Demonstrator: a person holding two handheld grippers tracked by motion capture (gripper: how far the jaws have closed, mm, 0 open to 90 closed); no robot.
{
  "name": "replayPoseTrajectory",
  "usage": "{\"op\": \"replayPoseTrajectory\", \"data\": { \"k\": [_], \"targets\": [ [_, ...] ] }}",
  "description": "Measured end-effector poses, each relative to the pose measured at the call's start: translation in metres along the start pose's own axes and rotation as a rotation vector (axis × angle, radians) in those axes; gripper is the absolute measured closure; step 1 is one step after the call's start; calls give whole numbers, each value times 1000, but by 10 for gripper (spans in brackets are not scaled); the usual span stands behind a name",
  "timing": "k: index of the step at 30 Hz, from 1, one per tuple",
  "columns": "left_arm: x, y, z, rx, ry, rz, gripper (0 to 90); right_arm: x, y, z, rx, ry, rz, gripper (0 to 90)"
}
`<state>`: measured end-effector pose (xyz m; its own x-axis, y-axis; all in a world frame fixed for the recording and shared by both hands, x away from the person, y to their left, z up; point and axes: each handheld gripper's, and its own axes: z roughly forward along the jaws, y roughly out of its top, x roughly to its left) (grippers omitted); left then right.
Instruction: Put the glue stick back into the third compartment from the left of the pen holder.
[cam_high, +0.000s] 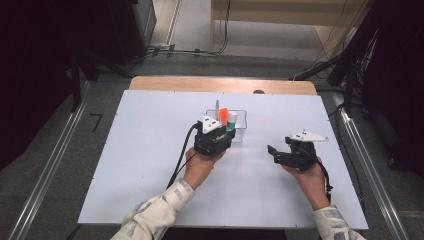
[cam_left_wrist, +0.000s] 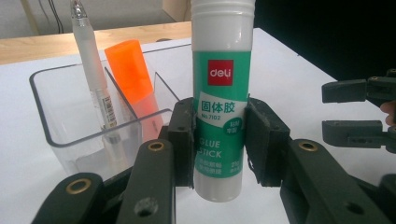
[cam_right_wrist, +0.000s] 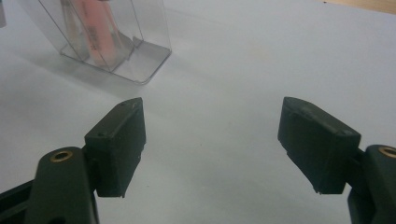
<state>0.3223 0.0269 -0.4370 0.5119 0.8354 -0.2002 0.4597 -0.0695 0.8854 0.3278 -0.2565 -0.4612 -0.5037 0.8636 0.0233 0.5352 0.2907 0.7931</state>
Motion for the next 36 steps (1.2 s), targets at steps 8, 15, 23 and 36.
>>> {"op": "replayPoseTrajectory", "data": {
  "k": [8, 15, 23, 36],
  "targets": [
    [0, 7, 8, 1, 6, -3, 656, 2, 0, 2, 3, 0, -4, 219],
    [-1, 18, 18, 0, 13, -1, 656, 2, 0, 2, 5, 2, -2, 220],
    [-1, 25, 32, 3, 29, -7, 656, 2, -1, 3, 9, 6, -1, 220],
    [1, 32, 46, 9, 39, -16, 656, 2, -1, 3, 10, 10, 0, 220]
  ]
}}
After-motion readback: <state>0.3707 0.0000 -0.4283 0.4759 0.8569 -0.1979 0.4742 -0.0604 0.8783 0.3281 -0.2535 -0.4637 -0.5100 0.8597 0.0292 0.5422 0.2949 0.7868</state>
